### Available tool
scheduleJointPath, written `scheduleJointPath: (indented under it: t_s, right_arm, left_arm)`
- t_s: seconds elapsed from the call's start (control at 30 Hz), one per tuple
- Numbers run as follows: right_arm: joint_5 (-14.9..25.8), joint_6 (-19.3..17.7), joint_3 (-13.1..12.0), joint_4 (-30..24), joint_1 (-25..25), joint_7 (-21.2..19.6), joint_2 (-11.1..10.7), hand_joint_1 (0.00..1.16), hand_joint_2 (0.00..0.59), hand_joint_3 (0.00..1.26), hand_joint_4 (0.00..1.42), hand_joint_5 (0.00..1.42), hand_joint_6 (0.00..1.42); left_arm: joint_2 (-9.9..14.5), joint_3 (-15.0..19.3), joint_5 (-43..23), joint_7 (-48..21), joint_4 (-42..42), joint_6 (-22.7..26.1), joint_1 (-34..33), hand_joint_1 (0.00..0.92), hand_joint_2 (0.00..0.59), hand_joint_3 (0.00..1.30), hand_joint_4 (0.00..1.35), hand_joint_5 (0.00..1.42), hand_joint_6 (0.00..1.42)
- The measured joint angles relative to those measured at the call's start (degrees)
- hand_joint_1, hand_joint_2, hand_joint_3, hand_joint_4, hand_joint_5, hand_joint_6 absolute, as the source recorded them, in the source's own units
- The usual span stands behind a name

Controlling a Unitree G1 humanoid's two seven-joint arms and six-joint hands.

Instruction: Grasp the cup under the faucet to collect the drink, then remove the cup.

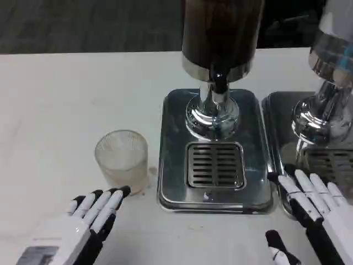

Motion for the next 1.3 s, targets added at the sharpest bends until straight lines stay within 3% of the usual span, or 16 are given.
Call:
scheduleJointPath:
  t_s: [0.53, 0.9, 1.07, 1.3]
  right_arm:
    - [1.0, 0.0, -0.2, 0.3, -1.4, 0.0, -0.2, 0.47, 0.498, 0.11, 0.01, 0.0, 0.0]
    - [1.5, 0.8, 0.0, 0.3, -2.0, 0.0, 0.1, 0.47, 0.498, 0.12, 0.01, 0.0, 0.0]
    - [1.3, 1.2, 0.6, 0.2, -1.7, 0.0, 0.4, 0.47, 0.502, 0.12, 0.02, 0.0, 0.0]
    - [0.3, 1.3, 2.0, 0.2, -1.5, -0.1, 1.5, 0.48, 0.505, 0.12, 0.03, 0.0, 0.0]
  left_arm:
    - [-0.1, -0.6, 0.0, 0.4, 0.8, -0.2, -0.1, 0.0, 0.091, 0.0, 0.0, 0.0, 0.0]
    - [-1.5, 1.9, -4.4, 9.6, 4.3, -8.0, -0.2, 0.0, 0.056, 0.0, 0.0, 0.0, 0.0]
    - [-2.5, 3.5, -6.4, 14.3, 9.0, -11.6, -3.4, 0.0, 0.038, 0.0, 0.0, 0.0, 0.0]
    - [-3.5, 4.1, -8.5, 18.2, 16.9, -12.8, -11.0, 0.0, 0.013, 0.0, 0.0, 0.0, 0.0]
